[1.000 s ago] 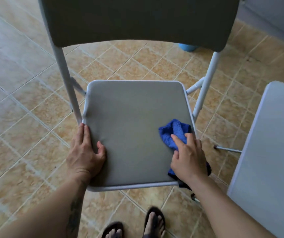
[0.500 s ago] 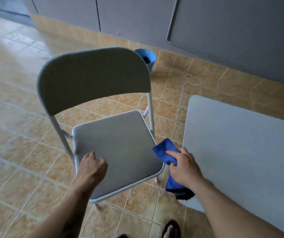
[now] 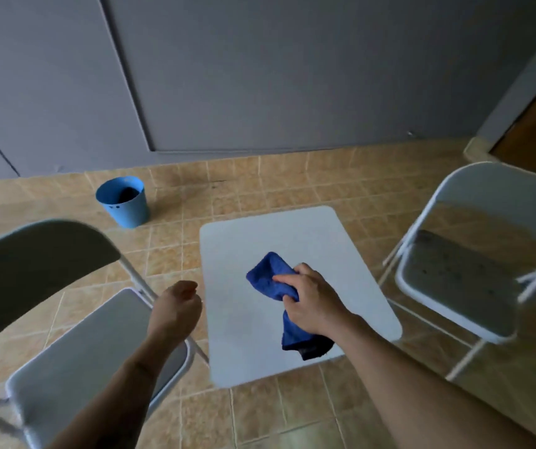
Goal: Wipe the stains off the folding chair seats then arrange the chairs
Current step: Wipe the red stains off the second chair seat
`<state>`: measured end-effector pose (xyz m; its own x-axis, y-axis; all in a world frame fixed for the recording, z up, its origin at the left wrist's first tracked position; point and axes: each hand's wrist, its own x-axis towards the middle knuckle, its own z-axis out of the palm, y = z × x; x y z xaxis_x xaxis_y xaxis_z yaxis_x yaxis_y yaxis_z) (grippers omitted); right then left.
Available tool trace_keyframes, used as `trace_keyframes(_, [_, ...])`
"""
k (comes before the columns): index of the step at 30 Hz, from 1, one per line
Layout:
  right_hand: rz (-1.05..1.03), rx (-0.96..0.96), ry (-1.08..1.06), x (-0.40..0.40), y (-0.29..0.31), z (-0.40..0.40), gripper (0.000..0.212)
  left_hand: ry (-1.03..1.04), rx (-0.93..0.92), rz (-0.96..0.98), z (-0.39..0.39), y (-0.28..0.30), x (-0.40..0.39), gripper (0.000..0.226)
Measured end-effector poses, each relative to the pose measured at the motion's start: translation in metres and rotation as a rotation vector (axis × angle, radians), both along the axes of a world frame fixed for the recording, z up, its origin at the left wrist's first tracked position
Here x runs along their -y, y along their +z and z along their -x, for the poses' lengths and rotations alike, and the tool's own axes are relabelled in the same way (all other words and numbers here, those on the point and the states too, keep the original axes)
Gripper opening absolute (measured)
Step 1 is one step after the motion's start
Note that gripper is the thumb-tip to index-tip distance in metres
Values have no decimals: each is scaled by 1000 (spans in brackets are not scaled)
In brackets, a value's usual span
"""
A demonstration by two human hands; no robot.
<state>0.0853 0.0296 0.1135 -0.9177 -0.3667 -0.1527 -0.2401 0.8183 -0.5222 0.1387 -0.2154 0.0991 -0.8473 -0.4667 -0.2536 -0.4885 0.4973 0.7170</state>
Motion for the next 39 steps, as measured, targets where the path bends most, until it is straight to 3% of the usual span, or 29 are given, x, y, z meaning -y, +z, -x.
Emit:
trace_keyframes(11, [-43,-70,-180,-263,40,32,47,-245,-53,-12,100,54,-273,44])
trace_keyframes(19, [-62,-71,-349,-412,44,59,44,-446,-27,-47,163,60,-425,44])
trace_keyframes(29, [-112,19,-402,-518,-16,151,42,-574,102,-110,280,0,-545,45])
trace_keyframes(39, [-129,63,-379,-580,-95,227,40,-622,261,-9,356,-87,-627,51])
